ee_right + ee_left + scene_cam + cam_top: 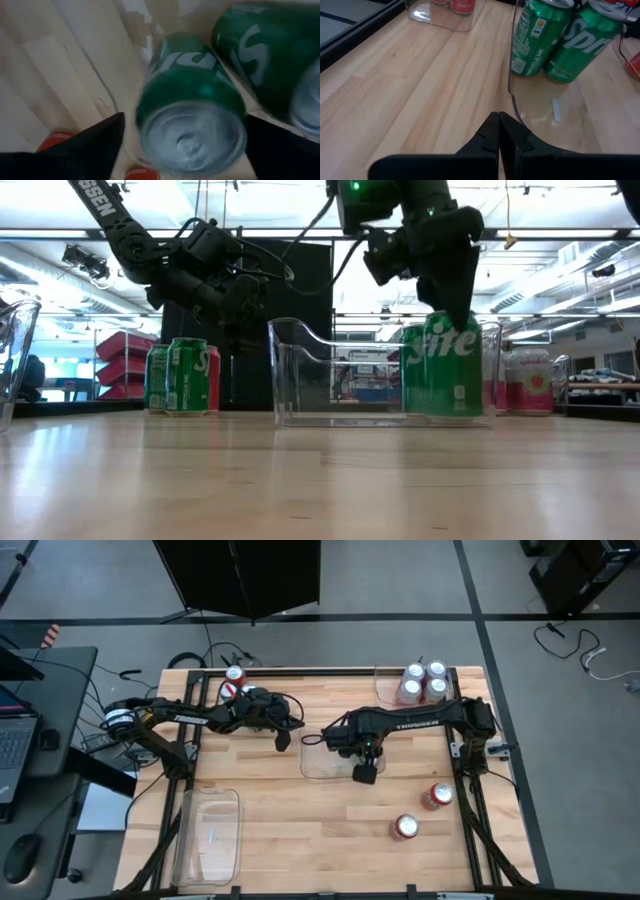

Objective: Sort soda cans
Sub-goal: Put the bottom green soda can into the middle transparent bin

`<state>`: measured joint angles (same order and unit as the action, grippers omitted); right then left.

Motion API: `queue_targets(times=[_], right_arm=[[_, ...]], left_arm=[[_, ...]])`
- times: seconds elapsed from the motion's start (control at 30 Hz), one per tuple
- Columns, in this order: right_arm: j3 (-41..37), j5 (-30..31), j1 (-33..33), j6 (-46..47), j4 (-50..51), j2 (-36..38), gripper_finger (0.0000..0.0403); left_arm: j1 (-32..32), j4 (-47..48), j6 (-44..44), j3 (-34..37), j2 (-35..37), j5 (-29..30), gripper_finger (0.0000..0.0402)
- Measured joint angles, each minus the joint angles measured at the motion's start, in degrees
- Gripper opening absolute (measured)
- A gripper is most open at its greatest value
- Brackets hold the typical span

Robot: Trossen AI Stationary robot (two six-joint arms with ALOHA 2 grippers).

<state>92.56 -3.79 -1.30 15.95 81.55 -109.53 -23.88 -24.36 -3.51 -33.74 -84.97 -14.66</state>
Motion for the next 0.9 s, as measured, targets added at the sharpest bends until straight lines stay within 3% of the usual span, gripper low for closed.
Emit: queue_targets(times=[0.1, 0.53, 0.7, 0.83, 0.9], right_arm=[[2.1, 1.8, 0.0, 0.9, 2.4, 0.0, 0.038], [13.7, 3.1, 2.2, 0.4, 8.4, 2.3, 0.0269], [12.4, 11.4, 5.2, -1.2, 4.9, 6.6, 0.0168], [7.2, 12.2, 6.7, -4.2, -5.9, 10.7, 0.0052], [3.7, 12.2, 6.9, -6.1, -12.4, 12.9, 0.0014]], left_arm=[[0.0, 0.1, -0.1, 0.0, 0.0, 0.0, 0.0005], [0.0, 3.0, 0.3, -0.2, 1.1, -1.2, 0.0005], [0.0, 16.4, 3.7, -4.2, 5.8, -1.0, 0.0005], [0.3, 29.3, 5.7, -9.7, 9.9, 0.5, 0.0005], [0.7, 36.6, 6.1, -13.1, 11.8, 2.8, 0.0005]])
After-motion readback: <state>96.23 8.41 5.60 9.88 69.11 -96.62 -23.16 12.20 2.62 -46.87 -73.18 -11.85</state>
